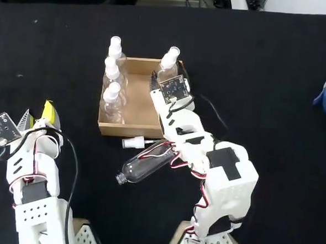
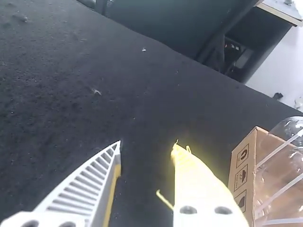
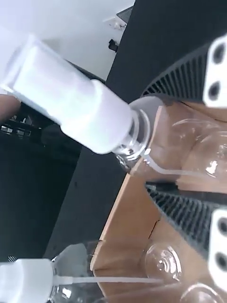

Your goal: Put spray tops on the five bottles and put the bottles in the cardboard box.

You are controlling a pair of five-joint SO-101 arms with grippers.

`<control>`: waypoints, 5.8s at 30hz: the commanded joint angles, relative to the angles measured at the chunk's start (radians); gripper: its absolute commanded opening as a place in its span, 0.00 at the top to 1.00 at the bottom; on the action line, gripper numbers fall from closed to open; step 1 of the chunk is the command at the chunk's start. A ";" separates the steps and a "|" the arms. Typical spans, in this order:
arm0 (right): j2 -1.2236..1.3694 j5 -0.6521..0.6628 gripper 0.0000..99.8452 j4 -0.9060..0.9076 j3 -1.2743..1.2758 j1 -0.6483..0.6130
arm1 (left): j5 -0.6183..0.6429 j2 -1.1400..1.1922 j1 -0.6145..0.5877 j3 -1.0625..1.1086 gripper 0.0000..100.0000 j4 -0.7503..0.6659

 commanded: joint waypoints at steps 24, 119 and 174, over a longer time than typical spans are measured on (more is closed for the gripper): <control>-0.143 0.000 0.71 -0.014 0.036 -0.011 | 0.008 -0.005 0.019 0.025 0.96 0.003; -0.627 0.812 0.71 2.180 -0.232 -0.465 | -0.037 -0.015 -0.251 0.004 0.96 0.046; -0.918 0.098 0.64 2.001 -0.065 -0.471 | -0.041 -0.015 -0.232 0.008 0.96 0.046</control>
